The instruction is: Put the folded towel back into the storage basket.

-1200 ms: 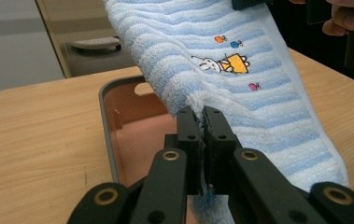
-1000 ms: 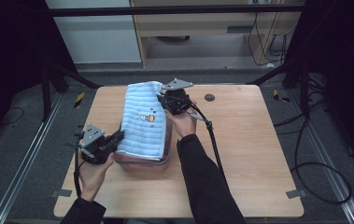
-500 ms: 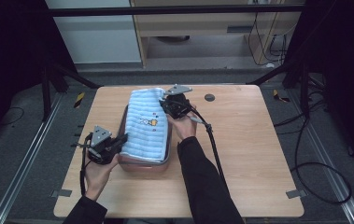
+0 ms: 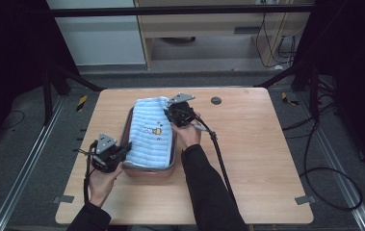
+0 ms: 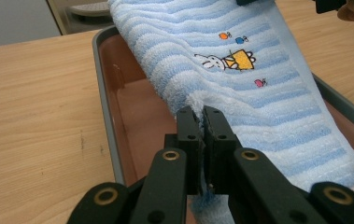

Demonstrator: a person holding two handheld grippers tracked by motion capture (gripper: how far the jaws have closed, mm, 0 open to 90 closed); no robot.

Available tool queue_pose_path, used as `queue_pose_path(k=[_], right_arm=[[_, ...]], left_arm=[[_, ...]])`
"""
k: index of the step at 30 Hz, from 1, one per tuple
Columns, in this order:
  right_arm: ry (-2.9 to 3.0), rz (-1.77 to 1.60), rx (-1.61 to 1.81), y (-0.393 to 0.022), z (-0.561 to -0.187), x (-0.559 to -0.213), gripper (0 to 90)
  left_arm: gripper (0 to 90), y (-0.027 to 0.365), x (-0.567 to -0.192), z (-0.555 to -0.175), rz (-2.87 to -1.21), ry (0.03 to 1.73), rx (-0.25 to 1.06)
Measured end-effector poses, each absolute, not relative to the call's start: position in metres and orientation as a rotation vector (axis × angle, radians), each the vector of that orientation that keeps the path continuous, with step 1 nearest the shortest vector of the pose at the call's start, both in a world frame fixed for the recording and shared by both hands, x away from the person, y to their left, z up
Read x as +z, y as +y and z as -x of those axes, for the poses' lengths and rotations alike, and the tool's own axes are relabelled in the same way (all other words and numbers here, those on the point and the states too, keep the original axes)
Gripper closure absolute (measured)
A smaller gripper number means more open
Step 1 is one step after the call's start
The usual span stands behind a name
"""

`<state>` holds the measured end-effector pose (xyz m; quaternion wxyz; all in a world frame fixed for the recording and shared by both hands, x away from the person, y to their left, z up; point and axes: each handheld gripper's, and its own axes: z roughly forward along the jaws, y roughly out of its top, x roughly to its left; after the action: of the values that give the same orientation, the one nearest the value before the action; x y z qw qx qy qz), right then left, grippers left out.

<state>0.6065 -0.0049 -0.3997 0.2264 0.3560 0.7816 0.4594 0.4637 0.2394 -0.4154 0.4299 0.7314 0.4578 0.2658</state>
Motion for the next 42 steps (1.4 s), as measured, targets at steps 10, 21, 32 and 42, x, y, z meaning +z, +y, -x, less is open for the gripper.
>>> queue_pose_path(k=[10, 21, 32, 42], right_arm=[[2.18, -0.996, 1.236, -0.002, -0.609, -0.412, 83.5], [2.223, -1.01, 1.186, 0.002, -0.609, -0.425, 81.2], [2.241, -1.044, 1.146, -0.005, -0.606, -0.425, 63.2], [2.096, -1.016, 1.237, -0.039, -0.584, -0.393, 40.9]], left_arm=[[86.3, 0.239, -0.424, -0.466, -1.854, 1.165, 0.653], [84.9, 0.241, -0.434, -0.469, -1.889, 1.202, 0.634], [74.4, 0.246, -0.42, -0.464, -1.832, 1.186, 0.674], [65.2, 0.249, -0.409, -0.456, -1.799, 1.154, 0.692]])
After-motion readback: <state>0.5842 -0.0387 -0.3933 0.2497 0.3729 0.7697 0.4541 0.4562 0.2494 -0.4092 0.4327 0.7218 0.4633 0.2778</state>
